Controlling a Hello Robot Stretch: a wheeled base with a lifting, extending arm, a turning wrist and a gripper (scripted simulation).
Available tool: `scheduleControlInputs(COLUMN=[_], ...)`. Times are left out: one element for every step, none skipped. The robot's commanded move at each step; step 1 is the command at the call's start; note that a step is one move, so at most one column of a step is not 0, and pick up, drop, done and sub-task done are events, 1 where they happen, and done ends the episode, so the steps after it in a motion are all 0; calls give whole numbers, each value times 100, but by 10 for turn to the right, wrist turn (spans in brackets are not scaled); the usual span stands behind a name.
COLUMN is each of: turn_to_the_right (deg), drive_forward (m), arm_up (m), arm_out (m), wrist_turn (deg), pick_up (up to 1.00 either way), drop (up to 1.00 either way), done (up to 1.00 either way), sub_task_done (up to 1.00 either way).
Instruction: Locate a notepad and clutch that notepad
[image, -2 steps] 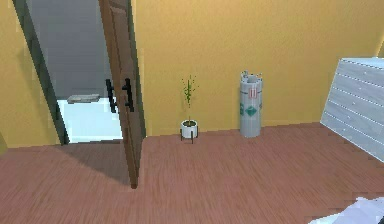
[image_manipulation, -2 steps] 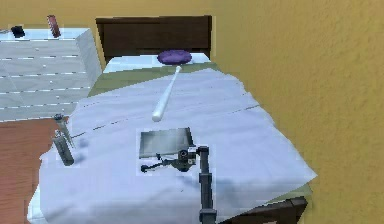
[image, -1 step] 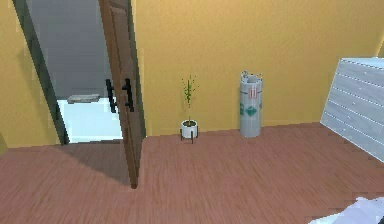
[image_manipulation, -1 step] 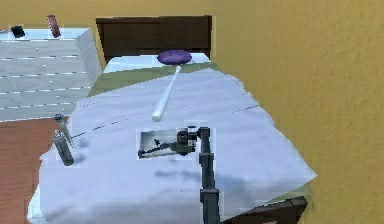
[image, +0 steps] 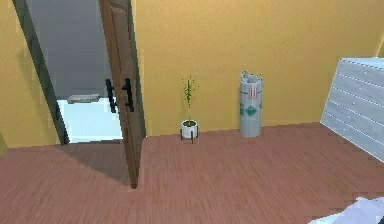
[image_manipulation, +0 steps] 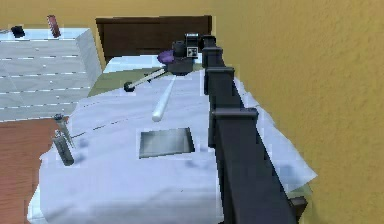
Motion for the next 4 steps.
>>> scheduleControlInputs(turn_to_the_right=[0, 0, 0, 450], drive_forward=[0, 0, 0, 0], arm_up=[0, 0, 0, 0], arm_out=[0, 0, -48, 0], wrist_turn=[-450, -270, 0, 0], pick_up=[0, 0, 0, 0], drop=[0, 0, 0, 0], done=[0, 0, 0, 0], sub_task_done=[0, 0, 0, 0])
